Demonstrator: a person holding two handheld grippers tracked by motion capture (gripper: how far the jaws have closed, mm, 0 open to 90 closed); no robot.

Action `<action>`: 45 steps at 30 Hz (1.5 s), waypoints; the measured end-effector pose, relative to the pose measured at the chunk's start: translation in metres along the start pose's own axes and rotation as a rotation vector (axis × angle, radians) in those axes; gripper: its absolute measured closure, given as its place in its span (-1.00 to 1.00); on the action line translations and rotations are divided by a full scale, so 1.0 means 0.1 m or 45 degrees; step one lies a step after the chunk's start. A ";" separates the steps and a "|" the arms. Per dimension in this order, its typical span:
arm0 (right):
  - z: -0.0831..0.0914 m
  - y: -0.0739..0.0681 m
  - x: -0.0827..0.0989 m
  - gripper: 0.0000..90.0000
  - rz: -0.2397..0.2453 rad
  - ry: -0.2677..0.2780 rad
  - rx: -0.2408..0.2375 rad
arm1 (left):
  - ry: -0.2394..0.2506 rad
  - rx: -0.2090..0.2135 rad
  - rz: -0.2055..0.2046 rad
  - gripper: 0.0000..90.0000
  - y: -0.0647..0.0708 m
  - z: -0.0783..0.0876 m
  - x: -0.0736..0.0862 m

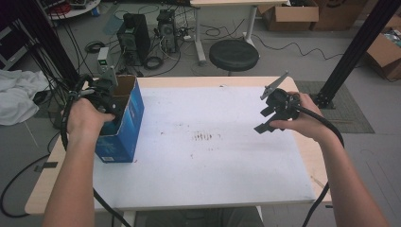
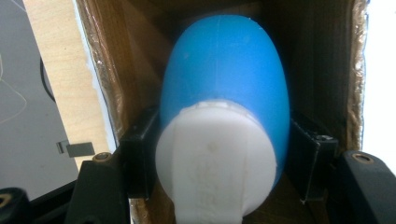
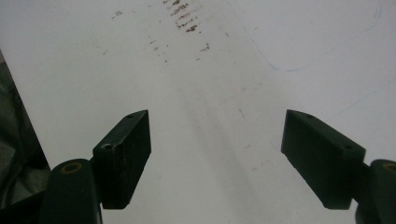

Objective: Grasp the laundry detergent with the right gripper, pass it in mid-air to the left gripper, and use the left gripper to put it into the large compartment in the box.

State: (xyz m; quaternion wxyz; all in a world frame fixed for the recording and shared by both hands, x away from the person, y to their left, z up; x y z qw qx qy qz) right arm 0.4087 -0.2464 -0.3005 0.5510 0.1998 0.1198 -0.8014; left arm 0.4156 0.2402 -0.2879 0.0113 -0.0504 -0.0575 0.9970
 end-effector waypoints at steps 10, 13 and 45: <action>0.02 0.01 0.02 -0.46 0.002 0.007 -0.005 | 0.016 -0.018 -0.021 -0.26 0.02 0.02 0.00; 0.03 0.01 0.02 -0.46 0.000 0.016 -0.003 | 0.028 -0.011 -0.029 -0.29 0.02 0.06 0.00; 0.07 -0.02 -0.11 -0.52 0.019 0.029 -0.020 | 0.271 0.128 -0.375 -0.66 0.56 0.89 0.12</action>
Point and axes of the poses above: each handheld gripper's, and its own axes: z roughly backward along the jaws, x roughly out of its underside, y roughly to its right, the point moved 2 cm from there along -z, roughly forward along the jaws, and after that the axes turned 6 degrees about z, right-handed, at the moved point
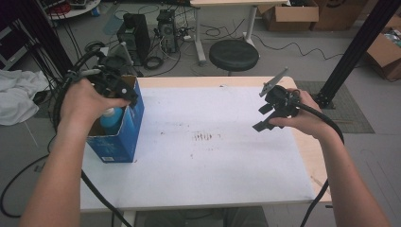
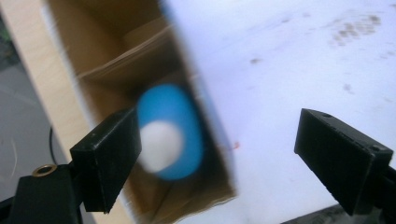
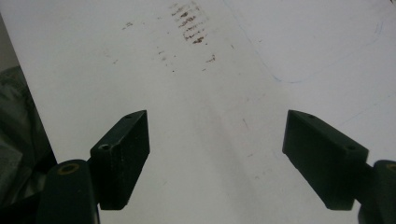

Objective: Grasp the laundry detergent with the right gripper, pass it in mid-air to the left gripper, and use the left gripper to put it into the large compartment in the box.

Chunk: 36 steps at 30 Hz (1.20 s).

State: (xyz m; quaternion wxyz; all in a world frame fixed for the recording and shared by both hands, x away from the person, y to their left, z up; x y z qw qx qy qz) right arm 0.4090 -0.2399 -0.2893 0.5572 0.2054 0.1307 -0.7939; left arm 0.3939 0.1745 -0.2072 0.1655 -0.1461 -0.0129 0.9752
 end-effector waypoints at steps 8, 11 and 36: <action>0.02 -0.03 -0.06 -0.55 0.015 0.009 -0.005 | 0.020 0.080 -0.161 -0.66 0.43 -0.09 -0.08; 0.05 -0.03 -0.09 -0.57 0.010 0.018 -0.020 | 0.028 0.108 -0.226 -0.66 0.62 -0.16 -0.11; 0.15 -0.03 -0.06 -0.59 0.016 0.020 -0.013 | -0.070 0.176 -0.409 -0.67 1.30 -0.82 -0.15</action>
Point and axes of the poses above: each handheld gripper's, and its own axes: z roughly backward along the jaws, x roughly out of its underside, y roughly to its right, the point moved 2 cm from there along -z, roughly forward along the jaws, and after that the axes turned 6 degrees about z, right-handed, at the moved point
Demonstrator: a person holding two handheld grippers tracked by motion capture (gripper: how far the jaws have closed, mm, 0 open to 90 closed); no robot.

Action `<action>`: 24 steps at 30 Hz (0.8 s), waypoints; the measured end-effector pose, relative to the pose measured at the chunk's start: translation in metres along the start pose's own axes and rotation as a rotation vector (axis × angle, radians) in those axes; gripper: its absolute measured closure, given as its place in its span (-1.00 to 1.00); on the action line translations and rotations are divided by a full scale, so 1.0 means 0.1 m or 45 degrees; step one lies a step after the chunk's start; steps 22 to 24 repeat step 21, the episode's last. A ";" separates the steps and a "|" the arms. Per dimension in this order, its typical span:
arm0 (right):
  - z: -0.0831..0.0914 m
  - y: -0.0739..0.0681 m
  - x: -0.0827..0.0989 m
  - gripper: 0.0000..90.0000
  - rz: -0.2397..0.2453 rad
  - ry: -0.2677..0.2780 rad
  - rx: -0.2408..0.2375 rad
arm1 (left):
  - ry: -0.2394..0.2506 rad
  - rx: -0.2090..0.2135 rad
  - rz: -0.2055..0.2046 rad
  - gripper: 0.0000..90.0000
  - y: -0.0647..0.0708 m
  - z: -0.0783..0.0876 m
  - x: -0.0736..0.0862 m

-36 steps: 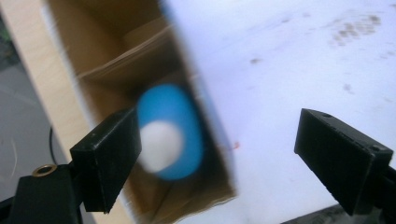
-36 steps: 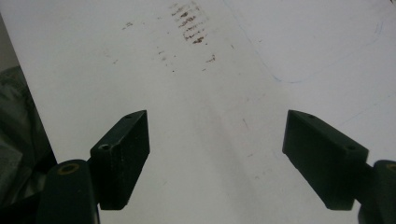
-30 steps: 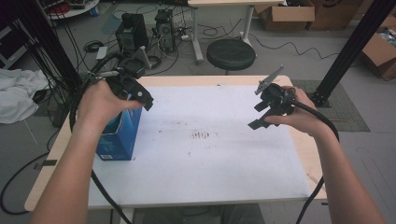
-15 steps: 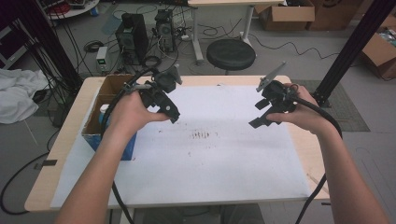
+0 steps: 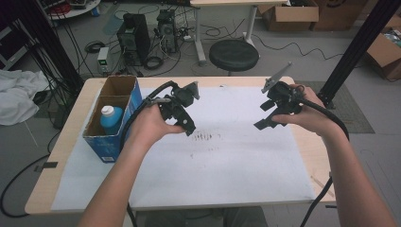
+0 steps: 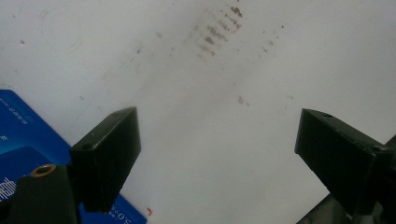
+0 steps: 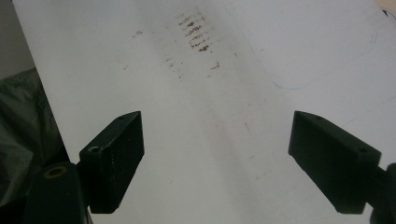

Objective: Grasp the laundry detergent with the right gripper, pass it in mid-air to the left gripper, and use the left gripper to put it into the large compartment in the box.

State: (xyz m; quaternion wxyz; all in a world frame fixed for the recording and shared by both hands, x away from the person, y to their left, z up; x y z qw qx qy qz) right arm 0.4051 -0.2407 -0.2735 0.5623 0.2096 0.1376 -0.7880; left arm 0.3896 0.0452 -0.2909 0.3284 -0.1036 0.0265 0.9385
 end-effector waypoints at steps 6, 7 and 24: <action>-0.01 0.01 0.02 -0.59 -0.004 -0.002 -0.004 | 0.003 0.028 0.000 -0.67 0.04 -0.06 -0.02; -0.01 0.01 0.02 -0.59 -0.002 -0.001 0.000 | 0.002 0.034 -0.001 -0.67 0.05 -0.09 -0.02; 0.00 0.01 0.05 -0.60 -0.013 0.001 0.006 | 0.006 0.060 -0.005 -0.66 0.05 -0.12 -0.02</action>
Point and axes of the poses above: each handheld gripper's, and its own axes: z roughly backward along the jaws, x roughly out of its underside, y roughly to its right, the point moved 2 cm from there along -z, roughly forward along the jaws, and after that the axes turned 6 degrees about z, right-handed, at the moved point
